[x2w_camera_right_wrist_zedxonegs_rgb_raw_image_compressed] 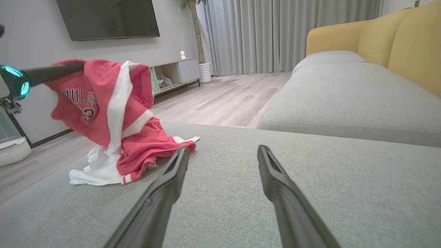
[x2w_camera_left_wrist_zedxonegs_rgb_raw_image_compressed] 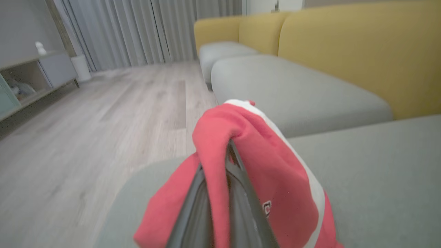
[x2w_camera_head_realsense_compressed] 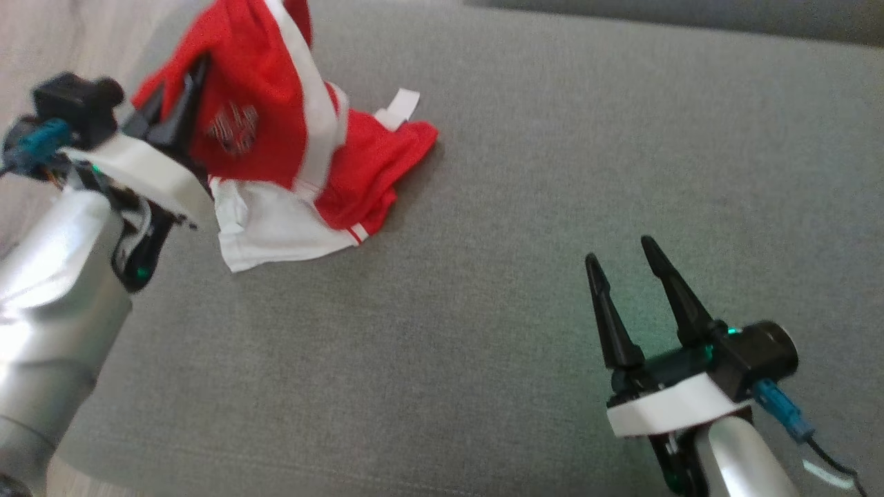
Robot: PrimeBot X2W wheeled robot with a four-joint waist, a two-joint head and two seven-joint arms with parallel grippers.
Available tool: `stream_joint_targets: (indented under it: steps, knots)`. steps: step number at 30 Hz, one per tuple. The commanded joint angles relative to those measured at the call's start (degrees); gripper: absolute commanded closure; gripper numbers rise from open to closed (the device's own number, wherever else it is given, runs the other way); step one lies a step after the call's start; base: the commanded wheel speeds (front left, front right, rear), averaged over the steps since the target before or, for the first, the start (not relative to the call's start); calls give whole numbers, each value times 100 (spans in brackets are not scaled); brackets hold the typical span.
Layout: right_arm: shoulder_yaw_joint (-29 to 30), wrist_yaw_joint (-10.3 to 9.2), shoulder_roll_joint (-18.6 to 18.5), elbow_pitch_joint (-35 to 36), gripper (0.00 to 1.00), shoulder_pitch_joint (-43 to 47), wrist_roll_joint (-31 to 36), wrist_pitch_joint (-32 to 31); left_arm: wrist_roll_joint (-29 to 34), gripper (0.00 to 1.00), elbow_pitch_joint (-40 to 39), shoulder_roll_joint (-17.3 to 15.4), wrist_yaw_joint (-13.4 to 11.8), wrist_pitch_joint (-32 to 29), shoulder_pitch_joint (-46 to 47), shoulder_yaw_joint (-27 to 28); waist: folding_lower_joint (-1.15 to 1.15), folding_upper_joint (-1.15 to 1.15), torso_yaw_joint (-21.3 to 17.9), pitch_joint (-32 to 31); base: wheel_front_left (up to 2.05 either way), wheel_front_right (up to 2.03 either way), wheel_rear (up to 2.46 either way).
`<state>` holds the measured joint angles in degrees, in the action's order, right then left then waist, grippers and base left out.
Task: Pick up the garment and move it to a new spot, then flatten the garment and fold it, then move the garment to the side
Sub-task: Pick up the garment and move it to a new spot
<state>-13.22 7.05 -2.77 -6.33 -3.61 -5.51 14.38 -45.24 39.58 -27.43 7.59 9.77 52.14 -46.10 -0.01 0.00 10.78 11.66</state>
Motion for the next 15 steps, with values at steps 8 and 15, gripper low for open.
stream_joint_targets:
  steps: [8,15]
  knots:
    - [-14,44,-10,174,0,258,-155,62,225,100,-1124,-303,-50,427,538,402,1,0,17,-752,0,0,0]
    - [216,44,-10,284,0,269,-237,62,339,100,-2253,-352,-94,-55,321,5,1,0,-342,-832,0,0,0]
